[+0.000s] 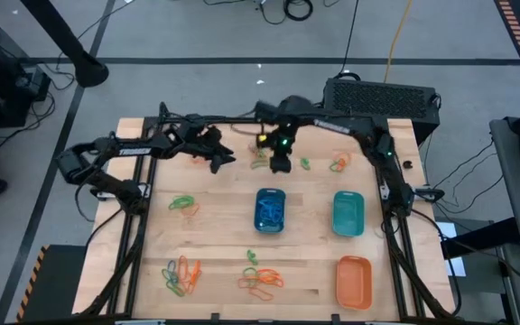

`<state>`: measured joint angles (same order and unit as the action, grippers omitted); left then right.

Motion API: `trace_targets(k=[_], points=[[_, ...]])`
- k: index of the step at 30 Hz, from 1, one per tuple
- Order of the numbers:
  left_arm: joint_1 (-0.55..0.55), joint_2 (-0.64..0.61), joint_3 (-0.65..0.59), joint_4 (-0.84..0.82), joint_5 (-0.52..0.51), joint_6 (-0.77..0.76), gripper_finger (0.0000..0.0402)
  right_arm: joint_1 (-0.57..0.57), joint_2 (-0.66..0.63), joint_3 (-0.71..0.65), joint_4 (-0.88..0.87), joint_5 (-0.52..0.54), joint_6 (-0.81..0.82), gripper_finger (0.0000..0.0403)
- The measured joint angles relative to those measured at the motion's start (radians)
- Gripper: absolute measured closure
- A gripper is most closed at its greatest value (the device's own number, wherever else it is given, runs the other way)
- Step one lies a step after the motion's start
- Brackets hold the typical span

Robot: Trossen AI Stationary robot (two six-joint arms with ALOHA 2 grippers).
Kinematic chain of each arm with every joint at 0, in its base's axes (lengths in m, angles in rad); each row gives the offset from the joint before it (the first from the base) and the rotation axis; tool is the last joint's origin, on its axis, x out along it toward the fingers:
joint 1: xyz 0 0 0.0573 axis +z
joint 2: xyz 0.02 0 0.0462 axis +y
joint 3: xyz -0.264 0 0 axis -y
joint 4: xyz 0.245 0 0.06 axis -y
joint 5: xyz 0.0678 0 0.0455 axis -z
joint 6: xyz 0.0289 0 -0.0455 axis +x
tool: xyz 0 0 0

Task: Sort rubber bands into baskets
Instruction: Put the blue rubberband into the blue bin

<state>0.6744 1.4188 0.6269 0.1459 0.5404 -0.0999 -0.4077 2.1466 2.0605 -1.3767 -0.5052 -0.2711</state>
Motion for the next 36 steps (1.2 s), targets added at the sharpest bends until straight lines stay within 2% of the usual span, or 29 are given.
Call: trace_targets(k=[3,7,13,18,22,26,30,36], points=[[-0.022,0.126,0.105,-0.038,-0.121,-0.023,0.0219,-0.033,-0.076,-0.026,0.031,0.055,0.029,0.0246],[-0.018,0.27,0.268,-0.165,-0.265,-0.042,0.0219,-0.06,-0.185,-0.117,0.079,0.063,0.068,0.0246],[-0.006,0.443,0.476,-0.263,-0.296,-0.044,0.0219,-0.07,-0.381,-0.389,0.24,0.062,0.117,0.0246],[-0.01,0.561,0.593,-0.354,-0.31,-0.025,0.0219,-0.072,-0.525,-0.649,0.4,0.069,0.204,0.0246],[-0.021,0.609,0.669,-0.414,-0.334,-0.003,0.0219,-0.073,-0.613,-0.807,0.501,0.088,0.258,0.0246],[-0.03,0.638,0.712,-0.493,-0.39,0.016,0.0221,-0.077,-0.68,-0.902,0.557,0.094,0.32,0.0246],[-0.045,0.643,0.726,-0.54,-0.458,0.064,0.0244,-0.076,-0.725,-0.937,0.575,0.095,0.354,0.0246],[-0.068,0.644,0.726,-0.539,-0.484,0.088,0.0293,-0.076,-0.77,-0.938,0.65,0.107,0.365,0.0246]])
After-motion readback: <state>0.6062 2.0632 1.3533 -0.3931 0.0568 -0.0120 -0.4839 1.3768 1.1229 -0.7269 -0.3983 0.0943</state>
